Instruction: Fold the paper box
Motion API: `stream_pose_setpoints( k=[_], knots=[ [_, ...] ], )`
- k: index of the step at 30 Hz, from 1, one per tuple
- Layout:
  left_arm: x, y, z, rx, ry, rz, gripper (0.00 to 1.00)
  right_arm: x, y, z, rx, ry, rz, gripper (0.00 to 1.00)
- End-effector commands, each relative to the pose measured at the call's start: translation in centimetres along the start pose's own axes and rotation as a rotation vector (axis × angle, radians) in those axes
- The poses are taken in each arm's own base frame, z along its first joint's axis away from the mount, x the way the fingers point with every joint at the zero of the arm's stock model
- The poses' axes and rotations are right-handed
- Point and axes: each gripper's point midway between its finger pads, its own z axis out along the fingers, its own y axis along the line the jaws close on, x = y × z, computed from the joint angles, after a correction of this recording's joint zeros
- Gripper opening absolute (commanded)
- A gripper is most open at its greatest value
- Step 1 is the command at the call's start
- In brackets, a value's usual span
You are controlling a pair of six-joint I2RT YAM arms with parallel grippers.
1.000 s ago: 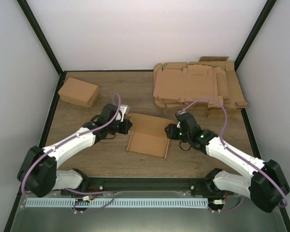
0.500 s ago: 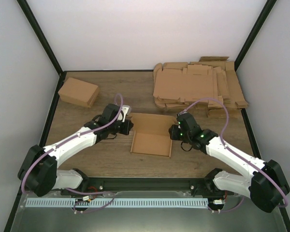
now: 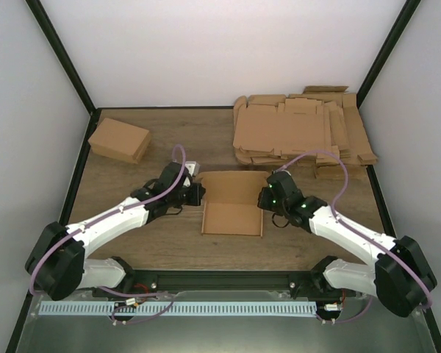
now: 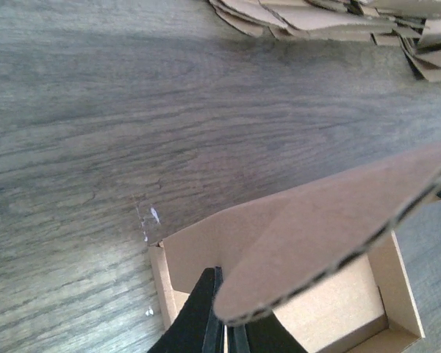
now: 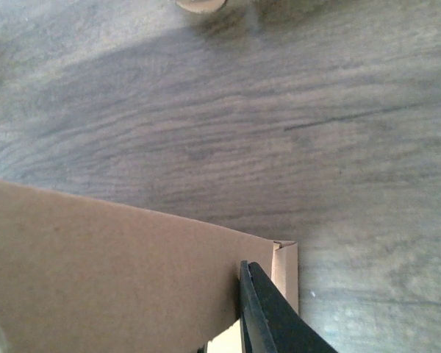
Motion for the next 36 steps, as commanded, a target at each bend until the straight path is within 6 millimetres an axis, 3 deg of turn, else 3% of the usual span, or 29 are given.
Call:
stream_pose_setpoints(
  k=[1, 7, 14, 16, 25, 36],
  knots=[
    [-2.5, -2.2, 0.0, 0.051, -0.089, -0.025, 0.04, -4.4, 4.2, 0.0, -0.142, -0.155, 0.068, 0.12],
    [-5.1, -2.0, -0.4, 0.023, -0.199, -0.014, 0.04, -6.3, 4.5, 1.0, -0.166, -0.284, 0.044, 0.09],
    [-9.3, -1.7, -0.9, -0.023, -0.328, 0.026, 0.04, -9.8, 6.4, 1.0, -0.200, -0.453, -0.041, 0.10],
    [-9.8, -1.6, -0.6, -0.013, -0.360, 0.029, 0.04, -10.0, 6.5, 1.6, -0.206, -0.473, -0.062, 0.10],
    [-4.9, 0.4, 2.7, 0.051, -0.312, -0.028, 0.04, -6.3, 4.5, 5.4, -0.205, -0.395, -0.063, 0.10],
    [-0.9, 1.9, 4.7, 0.060, -0.208, -0.114, 0.04, -3.5, 2.3, 7.1, -0.148, -0.316, -0.106, 0.10]
  ],
)
